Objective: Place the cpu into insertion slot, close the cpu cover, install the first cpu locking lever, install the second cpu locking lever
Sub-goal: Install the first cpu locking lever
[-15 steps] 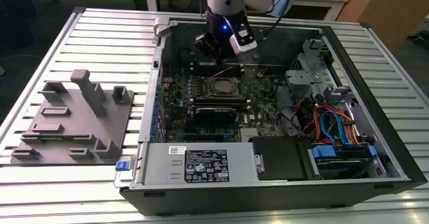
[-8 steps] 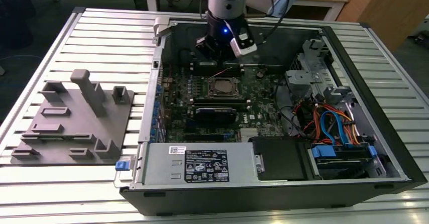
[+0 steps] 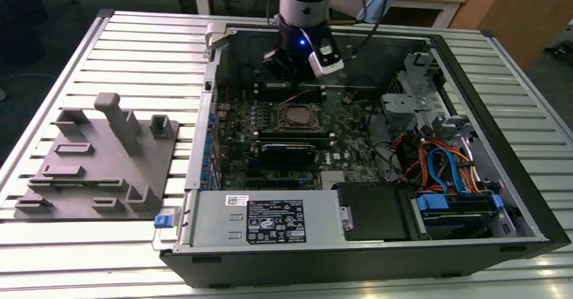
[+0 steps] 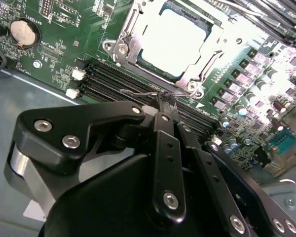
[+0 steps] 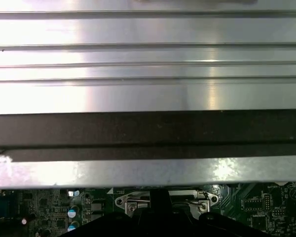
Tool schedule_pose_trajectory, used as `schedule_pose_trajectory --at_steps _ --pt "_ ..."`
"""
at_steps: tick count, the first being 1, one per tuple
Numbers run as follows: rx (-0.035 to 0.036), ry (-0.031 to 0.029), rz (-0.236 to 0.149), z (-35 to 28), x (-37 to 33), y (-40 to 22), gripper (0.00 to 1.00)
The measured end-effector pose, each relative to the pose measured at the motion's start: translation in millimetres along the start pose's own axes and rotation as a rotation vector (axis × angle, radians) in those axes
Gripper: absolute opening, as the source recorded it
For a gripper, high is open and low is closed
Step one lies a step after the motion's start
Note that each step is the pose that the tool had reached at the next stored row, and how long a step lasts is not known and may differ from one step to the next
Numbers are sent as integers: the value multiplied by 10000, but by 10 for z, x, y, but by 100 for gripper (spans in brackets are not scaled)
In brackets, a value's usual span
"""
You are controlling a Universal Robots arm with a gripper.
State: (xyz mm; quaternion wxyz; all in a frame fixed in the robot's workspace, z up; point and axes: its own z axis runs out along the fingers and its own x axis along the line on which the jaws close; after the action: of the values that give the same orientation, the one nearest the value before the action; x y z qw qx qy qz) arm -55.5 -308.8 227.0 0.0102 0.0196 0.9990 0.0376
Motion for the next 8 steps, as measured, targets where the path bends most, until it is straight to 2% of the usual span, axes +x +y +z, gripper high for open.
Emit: schedule_pose_trajectory --at_steps 8 --pt "-1 -1 7 19 -24 17 10"
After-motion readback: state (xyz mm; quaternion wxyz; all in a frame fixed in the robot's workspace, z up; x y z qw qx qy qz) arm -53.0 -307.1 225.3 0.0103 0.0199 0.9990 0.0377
